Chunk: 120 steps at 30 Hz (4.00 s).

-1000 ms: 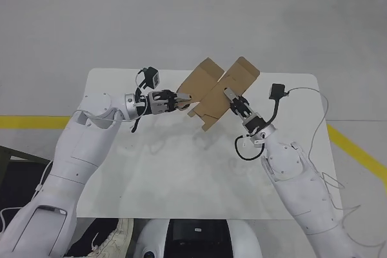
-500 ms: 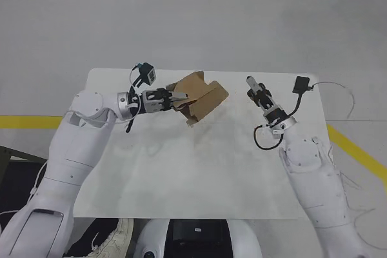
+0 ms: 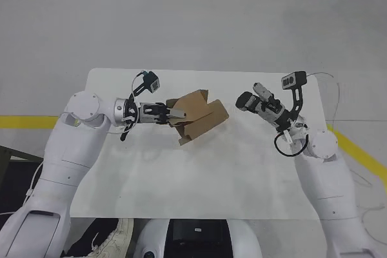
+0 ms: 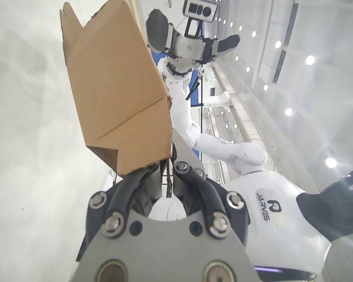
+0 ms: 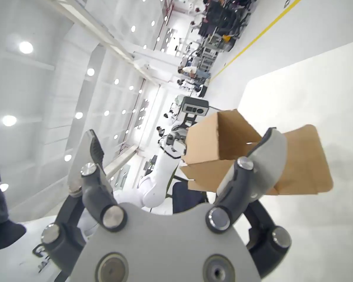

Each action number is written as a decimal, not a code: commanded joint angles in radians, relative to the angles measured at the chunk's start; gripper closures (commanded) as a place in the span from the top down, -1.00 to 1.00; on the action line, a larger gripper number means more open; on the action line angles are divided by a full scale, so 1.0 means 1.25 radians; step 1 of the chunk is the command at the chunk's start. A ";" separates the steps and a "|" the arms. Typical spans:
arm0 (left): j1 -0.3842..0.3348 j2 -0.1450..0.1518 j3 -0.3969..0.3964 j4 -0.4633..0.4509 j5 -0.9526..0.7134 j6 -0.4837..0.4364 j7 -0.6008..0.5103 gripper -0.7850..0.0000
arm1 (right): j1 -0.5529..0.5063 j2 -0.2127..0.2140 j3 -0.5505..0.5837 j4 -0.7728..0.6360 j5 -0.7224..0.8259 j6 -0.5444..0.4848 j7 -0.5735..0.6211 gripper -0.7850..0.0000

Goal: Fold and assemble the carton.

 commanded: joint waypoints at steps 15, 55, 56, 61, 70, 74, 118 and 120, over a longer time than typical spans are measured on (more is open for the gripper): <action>-0.018 0.015 0.082 -0.022 -0.042 -0.106 -0.113 -1.00 | 0.097 0.010 -0.049 0.114 0.117 0.039 0.436 1.00; 0.018 0.025 0.109 -0.081 -0.092 -0.097 -0.107 -1.00 | 0.090 0.010 -0.113 0.090 0.136 0.033 0.454 1.00; 0.018 0.024 0.110 -0.081 -0.095 -0.097 -0.109 -1.00 | 0.091 0.010 -0.118 0.091 0.139 0.035 0.456 1.00; 0.019 0.022 0.116 -0.077 -0.106 -0.098 -0.113 -1.00 | 0.098 0.006 -0.136 0.104 0.159 0.036 0.457 1.00; 0.016 0.021 0.125 -0.079 -0.118 -0.103 -0.113 -1.00 | 0.105 0.001 -0.164 0.120 0.185 0.033 0.454 0.91; 0.018 0.023 0.128 -0.076 -0.121 -0.103 -0.113 -1.00 | 0.106 0.001 -0.168 0.122 0.191 0.035 0.456 0.45; 0.006 0.043 0.125 -0.096 -0.211 -0.091 -0.113 1.00 | 0.157 0.011 -0.217 0.151 0.100 0.018 0.439 -1.00; 0.009 0.046 0.114 -0.103 -0.216 -0.094 -0.113 1.00 | 0.157 0.012 -0.215 0.153 0.090 0.012 0.433 -1.00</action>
